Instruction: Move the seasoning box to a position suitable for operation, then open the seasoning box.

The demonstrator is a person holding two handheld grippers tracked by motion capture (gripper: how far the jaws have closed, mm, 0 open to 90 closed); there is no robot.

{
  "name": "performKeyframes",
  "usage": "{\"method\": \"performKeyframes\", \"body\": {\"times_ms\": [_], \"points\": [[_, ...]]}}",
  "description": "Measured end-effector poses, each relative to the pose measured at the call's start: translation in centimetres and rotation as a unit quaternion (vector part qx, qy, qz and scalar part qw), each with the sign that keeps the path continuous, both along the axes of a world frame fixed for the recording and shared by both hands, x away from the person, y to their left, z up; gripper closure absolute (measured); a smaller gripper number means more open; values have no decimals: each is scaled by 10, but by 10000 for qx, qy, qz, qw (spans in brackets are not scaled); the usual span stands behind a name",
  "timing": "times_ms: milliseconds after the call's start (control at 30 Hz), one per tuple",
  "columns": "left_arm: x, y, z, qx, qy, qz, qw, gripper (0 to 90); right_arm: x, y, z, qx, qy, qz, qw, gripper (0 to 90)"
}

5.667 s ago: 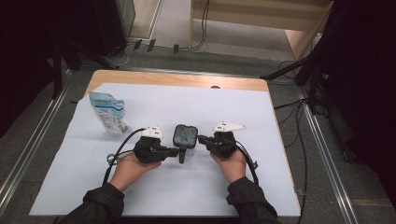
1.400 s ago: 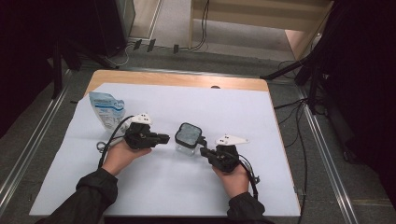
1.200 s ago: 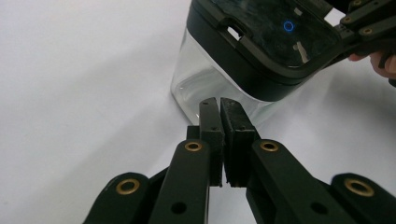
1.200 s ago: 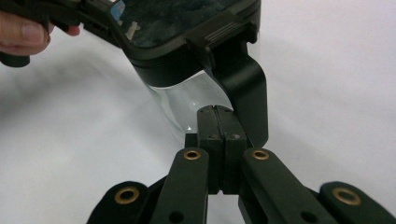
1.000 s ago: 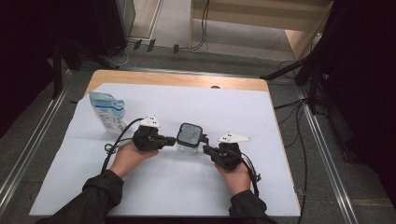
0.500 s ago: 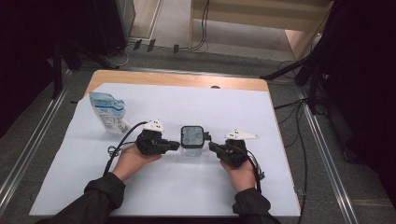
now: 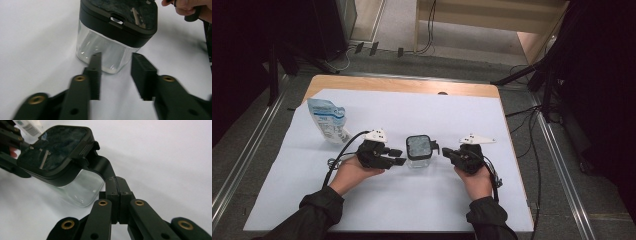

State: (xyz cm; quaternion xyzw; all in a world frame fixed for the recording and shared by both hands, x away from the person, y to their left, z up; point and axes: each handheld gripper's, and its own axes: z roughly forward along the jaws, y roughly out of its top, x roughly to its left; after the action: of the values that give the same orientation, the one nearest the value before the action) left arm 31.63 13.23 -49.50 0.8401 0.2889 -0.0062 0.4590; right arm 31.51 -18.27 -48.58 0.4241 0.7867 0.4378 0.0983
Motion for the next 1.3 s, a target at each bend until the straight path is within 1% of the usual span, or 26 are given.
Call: {"method": "performKeyframes", "body": {"times_ms": [33,67,133,200,233,267,300,367,433,467,500,533,567,600,633,700,733,800,833,900,967,1000,1067,1100,1200,1300], "points": [[0,1,1,9,-50,-7,10000,512,1,1,1,7,-20,40,10000,900],[0,2,2,-44,-23,-56,10000,409,4,2,2,-12,-44,83,10000,900],[0,3,2,-131,-8,-115,9998,359,5,2,2,-51,-25,103,9999,900],[0,2,4,-135,-114,-107,9998,258,7,2,2,-49,9,115,9999,900],[0,3,5,-187,-116,-143,9997,252,8,1,2,-60,12,122,9999,900],[0,3,5,-187,-116,-143,9997,235,9,0,2,-67,21,136,9999,900],[0,4,8,-377,-111,-84,9992,211,9,0,1,-70,56,158,9998,900],[2,5,12,-383,-120,-203,9990,178,10,-1,1,-95,70,181,9998,900],[6,5,17,-351,-149,-218,9990,184,11,-2,1,-55,102,204,9997,900],[6,5,17,-351,-149,-218,9990,189,11,-2,1,-55,102,204,9997,900],[10,4,21,-312,-180,-272,9990,196,12,-3,1,-54,105,216,9997,900],[10,4,21,-312,-180,-272,9990,196,14,-3,2,-117,121,250,9995,900],[15,2,22,-268,-160,-355,9989,195,15,-3,2,-206,115,254,9994,900],[17,1,21,-252,-187,-359,9989,191,17,-4,2,-236,76,268,9993,900],[20,-1,21,-223,-164,-406,9988,178,18,-5,2,-216,115,237,9994,900],[22,-2,20,-240,-139,-433,9987,155,20,-7,1,-176,134,222,9995,900],[25,-5,18,-224,-100,-488,9985,154,23,-7,-2,-128,217,185,9995,900],[26,-8,16,-204,-77,-465,9987,152,23,-6,-3,-133,226,202,9995,900],[27,-9,13,-193,-29,-499,9986,145,23,-5,-3,-131,206,211,9995,900],[27,-13,10,-160,-30,-571,9982,137,21,-2,-3,-124,206,244,9994,900],[27,-16,8,-152,-40,-563,9983,137,20,1,-3,-169,172,275,9993,900],[27,-17,8,-135,-88,-543,9984,137,20,2,-3,-181,156,256,9994,900],[28,-18,8,-133,-116,-526,9985,138,19,1,-2,-109,150,245,9995,900],[29,-19,7,-171,-158,-528,9983,139,19,2,-2,-94,159,233,9996,900],[30,-21,5,-147,-162,-567,9982,139,18,3,-3,-91,189,236,9995,900],[33,-24,1,-169,-98,-598,9980,138,17,6,-5,-113,200,230,9995,900]]}}
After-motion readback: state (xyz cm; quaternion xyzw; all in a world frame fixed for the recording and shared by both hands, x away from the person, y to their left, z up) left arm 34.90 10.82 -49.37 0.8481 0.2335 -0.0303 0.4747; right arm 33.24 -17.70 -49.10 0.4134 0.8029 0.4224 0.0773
